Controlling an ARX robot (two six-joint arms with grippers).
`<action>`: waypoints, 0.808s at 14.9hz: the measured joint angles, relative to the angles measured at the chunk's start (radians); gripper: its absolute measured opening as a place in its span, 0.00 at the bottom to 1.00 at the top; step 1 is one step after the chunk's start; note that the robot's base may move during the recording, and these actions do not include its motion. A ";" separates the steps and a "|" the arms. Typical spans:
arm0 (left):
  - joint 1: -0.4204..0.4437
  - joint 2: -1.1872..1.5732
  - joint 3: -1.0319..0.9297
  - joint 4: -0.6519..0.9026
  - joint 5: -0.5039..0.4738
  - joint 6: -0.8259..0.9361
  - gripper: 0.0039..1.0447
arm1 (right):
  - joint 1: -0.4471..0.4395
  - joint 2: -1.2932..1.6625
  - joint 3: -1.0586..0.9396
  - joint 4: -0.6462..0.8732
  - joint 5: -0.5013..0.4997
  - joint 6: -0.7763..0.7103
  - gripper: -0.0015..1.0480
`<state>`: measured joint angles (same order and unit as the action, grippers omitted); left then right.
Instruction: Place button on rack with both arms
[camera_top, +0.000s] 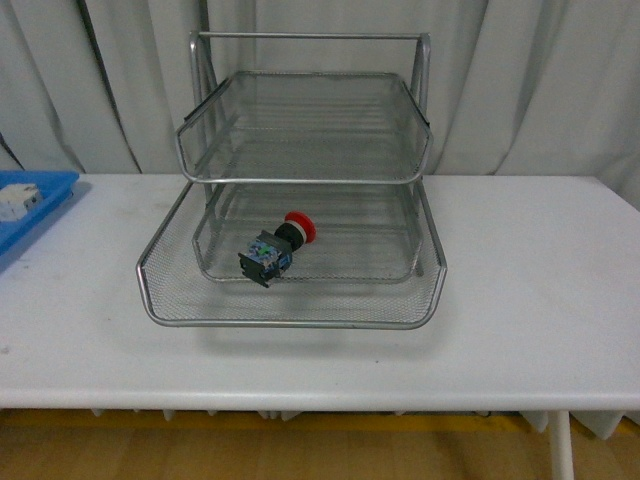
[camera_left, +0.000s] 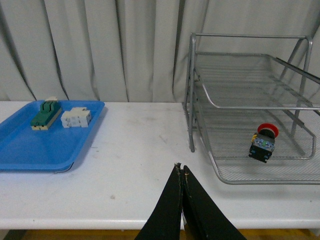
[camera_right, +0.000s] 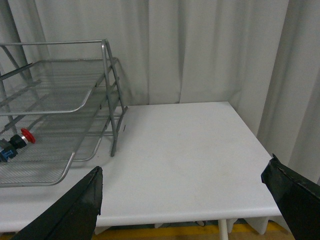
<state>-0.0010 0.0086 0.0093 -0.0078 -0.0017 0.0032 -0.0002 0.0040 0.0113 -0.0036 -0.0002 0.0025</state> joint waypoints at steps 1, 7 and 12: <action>0.000 0.000 0.000 0.000 0.002 0.000 0.01 | 0.000 0.000 0.000 0.000 0.000 0.000 0.94; 0.000 0.000 0.000 0.004 0.002 -0.002 0.46 | 0.000 0.000 0.000 0.000 0.000 0.000 0.94; 0.000 0.000 0.000 0.004 0.002 0.000 0.96 | 0.000 0.000 0.000 0.000 0.000 0.000 0.94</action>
<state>-0.0010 0.0086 0.0093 -0.0040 -0.0002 0.0029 -0.0002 0.0040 0.0113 -0.0036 -0.0002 0.0025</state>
